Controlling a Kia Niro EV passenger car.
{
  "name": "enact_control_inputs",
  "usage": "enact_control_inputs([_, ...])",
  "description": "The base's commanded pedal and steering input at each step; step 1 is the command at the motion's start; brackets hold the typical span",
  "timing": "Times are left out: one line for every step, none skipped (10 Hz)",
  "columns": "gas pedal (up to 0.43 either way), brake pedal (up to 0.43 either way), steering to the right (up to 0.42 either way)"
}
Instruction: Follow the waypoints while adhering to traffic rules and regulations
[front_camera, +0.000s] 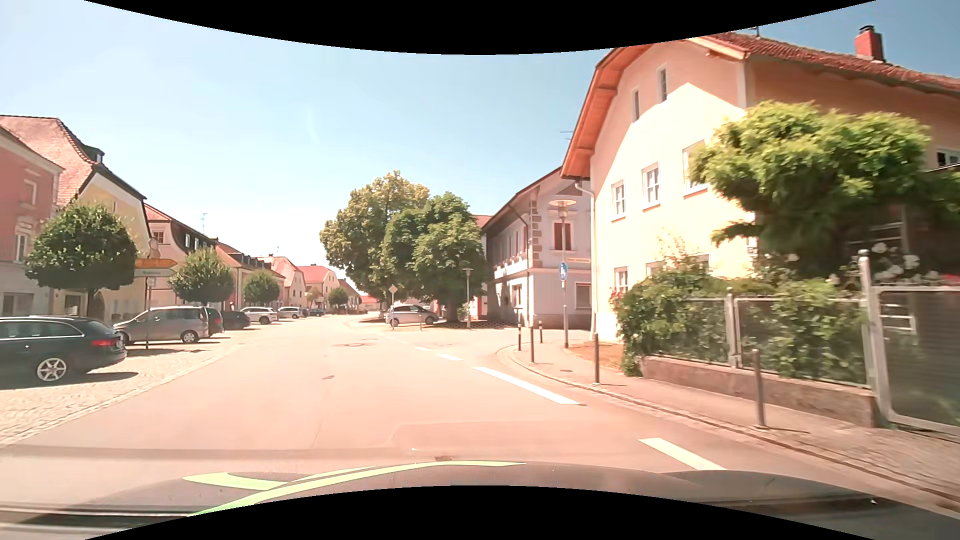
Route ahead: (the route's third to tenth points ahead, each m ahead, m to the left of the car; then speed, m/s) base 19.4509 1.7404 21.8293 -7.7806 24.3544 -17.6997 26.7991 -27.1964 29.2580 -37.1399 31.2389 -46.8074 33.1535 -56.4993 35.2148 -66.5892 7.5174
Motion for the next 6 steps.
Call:
enact_control_inputs([0.0, 0.0, -0.178])
enact_control_inputs([0.0, 0.006, -0.17])
enact_control_inputs([0.0, 0.043, -0.153])
enact_control_inputs([0.0, 0.079, -0.13])
enact_control_inputs([0.0, 0.085, -0.109])
enact_control_inputs([0.0, 0.104, -0.074])
